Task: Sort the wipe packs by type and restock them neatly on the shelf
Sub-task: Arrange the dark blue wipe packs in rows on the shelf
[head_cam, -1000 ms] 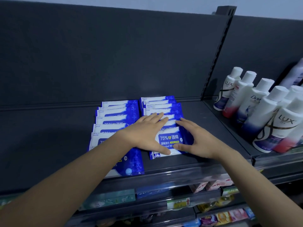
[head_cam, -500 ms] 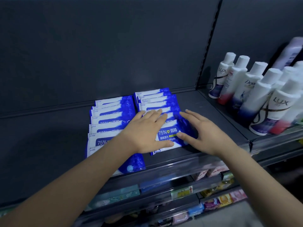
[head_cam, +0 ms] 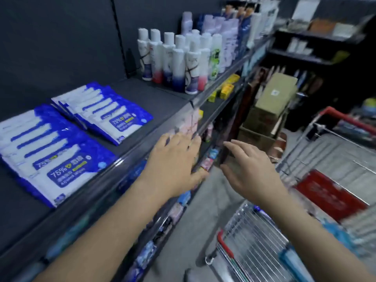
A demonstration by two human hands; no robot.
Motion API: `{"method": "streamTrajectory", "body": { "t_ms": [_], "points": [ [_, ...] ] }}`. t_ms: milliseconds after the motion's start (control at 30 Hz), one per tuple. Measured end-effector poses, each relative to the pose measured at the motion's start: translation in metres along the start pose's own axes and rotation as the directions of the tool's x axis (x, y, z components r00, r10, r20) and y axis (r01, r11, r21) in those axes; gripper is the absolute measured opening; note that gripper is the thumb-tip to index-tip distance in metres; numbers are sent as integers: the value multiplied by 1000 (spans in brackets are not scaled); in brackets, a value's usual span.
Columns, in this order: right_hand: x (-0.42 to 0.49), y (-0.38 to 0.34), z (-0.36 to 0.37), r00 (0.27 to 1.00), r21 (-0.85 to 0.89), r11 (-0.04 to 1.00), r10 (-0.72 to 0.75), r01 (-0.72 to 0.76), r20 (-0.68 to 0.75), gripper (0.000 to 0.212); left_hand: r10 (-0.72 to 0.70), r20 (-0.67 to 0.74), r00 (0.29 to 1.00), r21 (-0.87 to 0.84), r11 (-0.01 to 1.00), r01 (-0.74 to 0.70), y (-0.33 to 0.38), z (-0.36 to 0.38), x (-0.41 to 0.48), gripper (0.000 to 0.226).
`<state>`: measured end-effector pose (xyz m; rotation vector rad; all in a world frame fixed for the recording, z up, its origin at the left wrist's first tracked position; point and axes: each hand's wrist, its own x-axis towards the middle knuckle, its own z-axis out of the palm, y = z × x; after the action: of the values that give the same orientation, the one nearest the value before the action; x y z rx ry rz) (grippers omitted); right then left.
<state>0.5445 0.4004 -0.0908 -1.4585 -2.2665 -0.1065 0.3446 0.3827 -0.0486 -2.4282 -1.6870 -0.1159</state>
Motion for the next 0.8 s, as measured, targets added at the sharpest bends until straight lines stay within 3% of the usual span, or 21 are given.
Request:
{"method": "streamTrajectory", "body": {
  "t_ms": [67,167,367,533,667,800],
  "points": [
    [-41,14,-13,976,-82,983,176,-166,130,57,100,73,992,-35,995,-98,27,4,-3,73],
    [-94,41,-41,836,-198,893,448,-404,315,67,203,171,964,-40,979,-199,67,10,1,75],
    [-159,106,-80,658,-366,741,670,-563,344,72,328,180,927,-50,944,-325,143,22,24,78],
    [-175,182,-63,588,-376,719,694,-584,415,69,355,220,909,-126,934,-335,213,68,66,75],
    [-168,271,-13,564,-345,773,628,-532,537,61,309,317,897,-165,949,-269,272,136,115,77],
    [-148,389,74,524,-249,850,489,-464,697,62,131,474,871,-250,968,-10,333,237,181,60]
  ]
}}
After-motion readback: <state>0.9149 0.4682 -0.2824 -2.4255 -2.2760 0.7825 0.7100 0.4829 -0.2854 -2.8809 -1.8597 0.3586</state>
